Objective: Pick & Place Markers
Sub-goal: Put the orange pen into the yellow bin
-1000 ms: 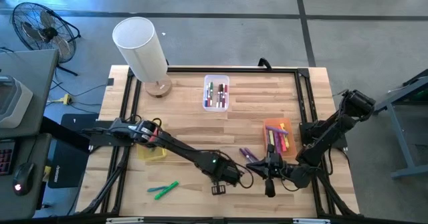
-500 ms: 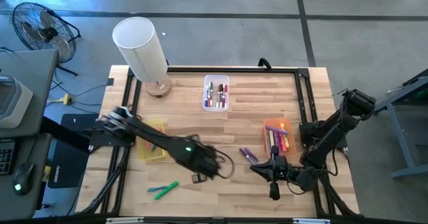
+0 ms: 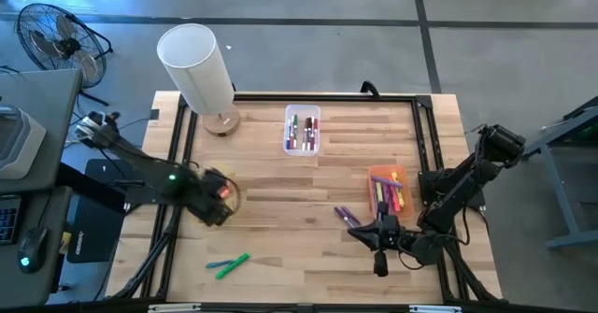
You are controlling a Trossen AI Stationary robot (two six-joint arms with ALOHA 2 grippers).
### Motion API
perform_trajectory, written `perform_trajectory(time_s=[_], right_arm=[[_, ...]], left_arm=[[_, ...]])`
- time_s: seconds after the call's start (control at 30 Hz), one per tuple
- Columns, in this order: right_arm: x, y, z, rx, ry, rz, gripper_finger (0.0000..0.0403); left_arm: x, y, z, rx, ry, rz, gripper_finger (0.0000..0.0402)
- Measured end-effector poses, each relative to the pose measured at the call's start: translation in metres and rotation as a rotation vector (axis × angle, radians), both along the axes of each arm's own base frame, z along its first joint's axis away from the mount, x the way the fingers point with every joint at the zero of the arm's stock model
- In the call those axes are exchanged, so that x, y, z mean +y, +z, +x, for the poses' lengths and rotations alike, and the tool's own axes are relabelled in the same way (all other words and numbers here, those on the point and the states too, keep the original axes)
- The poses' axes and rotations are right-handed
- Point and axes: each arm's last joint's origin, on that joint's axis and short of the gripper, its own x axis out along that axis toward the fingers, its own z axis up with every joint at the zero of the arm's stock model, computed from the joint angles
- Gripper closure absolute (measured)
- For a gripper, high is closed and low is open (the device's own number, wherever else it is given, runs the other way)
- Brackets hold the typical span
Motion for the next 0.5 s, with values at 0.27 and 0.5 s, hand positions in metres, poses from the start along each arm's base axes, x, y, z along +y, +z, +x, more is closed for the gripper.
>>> perform_trajectory(time_s=[0.27,0.5], right_arm=[[-0.006,0.0,0.007,0.001,-0.023,0.005,0.0402],[-0.012,0.0,0.013,0.008,-0.016,0.009,0.0402]], left_arm=[[0.024,-0.054,-0.046,-0.019,0.211,-0.033,0.0375],[0.027,-0.063,-0.047,-0.074,0.192,-0.001,0.0332]])
